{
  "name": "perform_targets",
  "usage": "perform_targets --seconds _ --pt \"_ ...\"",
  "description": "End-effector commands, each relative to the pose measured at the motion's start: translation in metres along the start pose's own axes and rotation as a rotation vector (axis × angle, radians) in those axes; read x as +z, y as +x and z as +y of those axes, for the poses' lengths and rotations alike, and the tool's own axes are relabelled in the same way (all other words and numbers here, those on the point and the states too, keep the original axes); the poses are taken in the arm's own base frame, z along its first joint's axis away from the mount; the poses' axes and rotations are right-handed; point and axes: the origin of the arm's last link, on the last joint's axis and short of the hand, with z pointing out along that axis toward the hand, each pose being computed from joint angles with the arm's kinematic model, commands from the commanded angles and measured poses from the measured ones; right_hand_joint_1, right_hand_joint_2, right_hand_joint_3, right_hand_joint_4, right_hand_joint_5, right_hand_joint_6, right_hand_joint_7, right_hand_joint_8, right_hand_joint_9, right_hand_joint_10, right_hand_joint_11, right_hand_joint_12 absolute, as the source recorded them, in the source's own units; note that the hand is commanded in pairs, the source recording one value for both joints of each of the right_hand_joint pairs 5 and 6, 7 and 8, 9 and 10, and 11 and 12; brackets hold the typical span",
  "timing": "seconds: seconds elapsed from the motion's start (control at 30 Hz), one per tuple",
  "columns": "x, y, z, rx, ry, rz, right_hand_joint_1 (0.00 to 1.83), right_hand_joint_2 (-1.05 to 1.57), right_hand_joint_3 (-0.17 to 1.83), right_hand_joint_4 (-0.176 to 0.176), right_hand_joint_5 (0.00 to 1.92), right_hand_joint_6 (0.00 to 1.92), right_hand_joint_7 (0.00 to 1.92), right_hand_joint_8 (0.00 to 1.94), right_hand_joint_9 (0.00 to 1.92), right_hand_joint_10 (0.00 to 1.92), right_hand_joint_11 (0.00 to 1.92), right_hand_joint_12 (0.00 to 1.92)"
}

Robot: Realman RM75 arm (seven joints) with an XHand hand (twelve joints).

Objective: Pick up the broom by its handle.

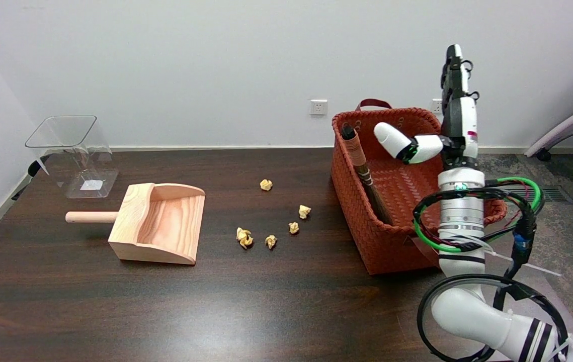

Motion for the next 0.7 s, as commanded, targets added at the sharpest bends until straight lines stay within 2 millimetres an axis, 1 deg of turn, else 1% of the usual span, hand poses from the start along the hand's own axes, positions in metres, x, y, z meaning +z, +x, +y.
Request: perform_targets --seconds 0.03,0.17,0.3,0.4,0.47,0.7 --pt "-0.009 -0.036 -0.005 0.042 -0.093 -0.204 1.01 -0.32 1.09 0.000 0.00 0.00 0.00 0.00 0.00 0.00 0.00 0.00" --pt "-0.008 -0.042 -0.010 0.020 -0.091 -0.248 1.03 -0.36 1.08 0.000 0.00 0.00 0.00 0.00 0.00 0.00 0.00 0.00" --pt "-0.002 -0.046 -0.011 -0.003 -0.092 -0.298 1.04 -0.39 1.08 0.000 0.00 0.00 0.01 0.01 0.00 0.00 0.00 0.00" --pt "0.002 -0.046 -0.009 -0.042 -0.091 -0.321 1.05 -0.41 1.07 0.000 0.00 0.00 0.02 0.02 0.00 0.00 0.00 0.00" --pt "0.003 -0.047 -0.008 -0.060 -0.093 -0.334 1.00 -0.41 1.06 0.000 0.00 0.00 0.02 0.02 0.00 0.00 0.00 0.00" --pt "0.002 -0.048 0.005 -0.102 -0.137 -0.364 1.01 -0.43 1.07 0.000 0.00 0.00 0.05 0.05 0.00 0.00 0.00 0.00"
